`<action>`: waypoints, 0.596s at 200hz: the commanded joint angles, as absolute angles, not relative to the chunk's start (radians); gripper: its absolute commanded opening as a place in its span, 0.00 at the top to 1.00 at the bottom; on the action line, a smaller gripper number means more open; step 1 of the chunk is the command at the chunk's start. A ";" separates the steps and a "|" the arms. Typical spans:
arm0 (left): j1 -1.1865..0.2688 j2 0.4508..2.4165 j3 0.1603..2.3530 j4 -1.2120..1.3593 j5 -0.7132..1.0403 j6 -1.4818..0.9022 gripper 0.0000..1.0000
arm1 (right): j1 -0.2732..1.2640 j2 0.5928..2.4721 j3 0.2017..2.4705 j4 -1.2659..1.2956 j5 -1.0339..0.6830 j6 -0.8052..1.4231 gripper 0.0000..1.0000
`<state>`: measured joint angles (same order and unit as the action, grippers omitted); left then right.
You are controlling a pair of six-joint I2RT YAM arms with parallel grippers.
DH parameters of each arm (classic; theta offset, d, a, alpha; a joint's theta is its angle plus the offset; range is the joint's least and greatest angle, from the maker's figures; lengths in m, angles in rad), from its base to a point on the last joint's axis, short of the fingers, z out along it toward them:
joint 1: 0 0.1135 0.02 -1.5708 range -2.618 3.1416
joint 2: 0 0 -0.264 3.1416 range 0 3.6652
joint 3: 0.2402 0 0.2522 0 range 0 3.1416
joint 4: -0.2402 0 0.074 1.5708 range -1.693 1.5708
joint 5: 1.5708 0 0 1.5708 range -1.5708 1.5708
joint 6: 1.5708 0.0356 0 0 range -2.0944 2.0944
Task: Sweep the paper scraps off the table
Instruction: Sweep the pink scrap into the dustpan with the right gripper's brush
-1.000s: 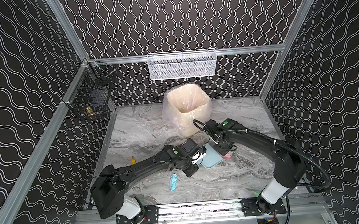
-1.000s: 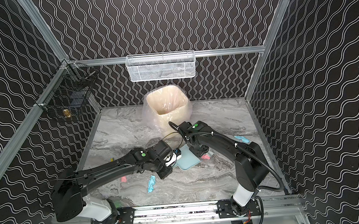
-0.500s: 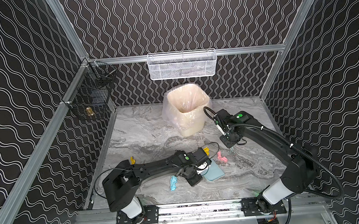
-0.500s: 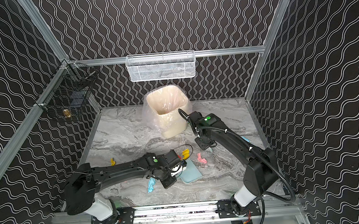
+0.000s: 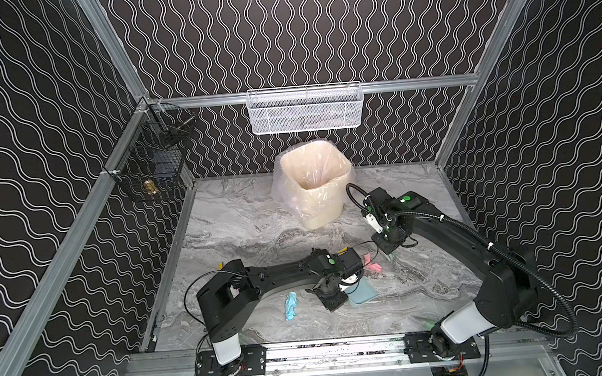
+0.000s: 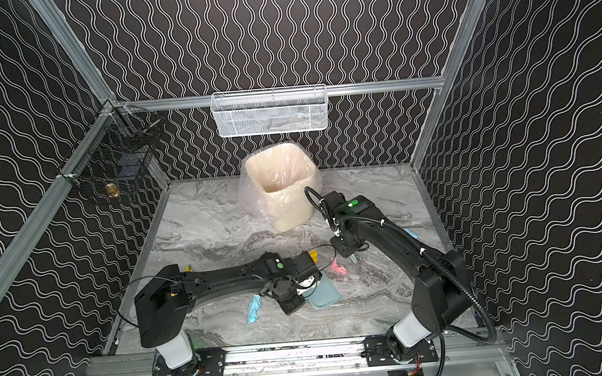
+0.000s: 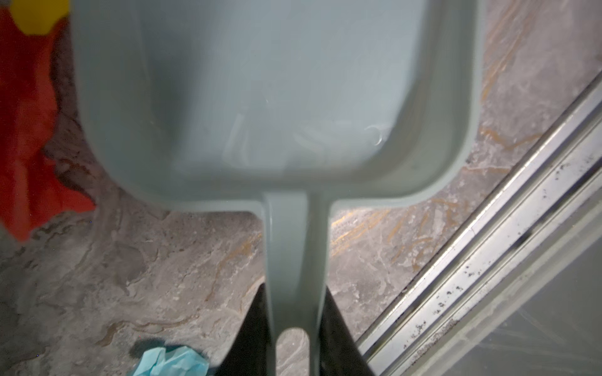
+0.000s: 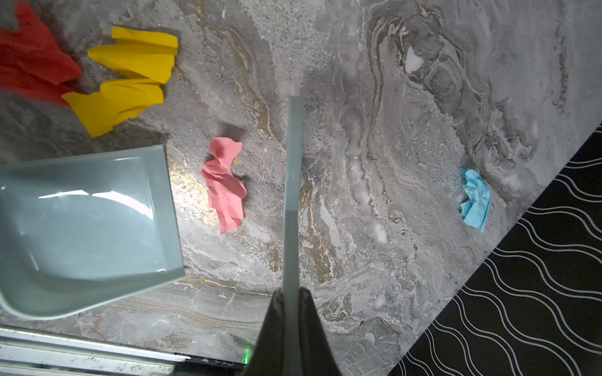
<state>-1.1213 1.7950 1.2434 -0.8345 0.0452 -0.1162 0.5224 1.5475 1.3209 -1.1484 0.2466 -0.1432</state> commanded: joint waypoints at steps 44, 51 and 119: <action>-1.117 1.860 1.311 -0.851 0.010 -0.157 1.00 | 0.520 1.539 1.318 -1.175 0.134 -0.195 1.00; -1.114 1.866 1.317 -0.852 0.006 -0.161 1.00 | 0.522 1.535 1.319 -1.179 0.123 -0.196 1.00; -1.104 1.896 1.333 -0.824 -0.002 -0.161 1.00 | 0.528 1.487 1.328 -1.190 -0.080 -0.231 1.00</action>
<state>-1.1065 1.8877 1.3277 -0.8352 0.0036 -0.1535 0.5220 1.4982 1.3209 -1.1656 0.0357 -0.2035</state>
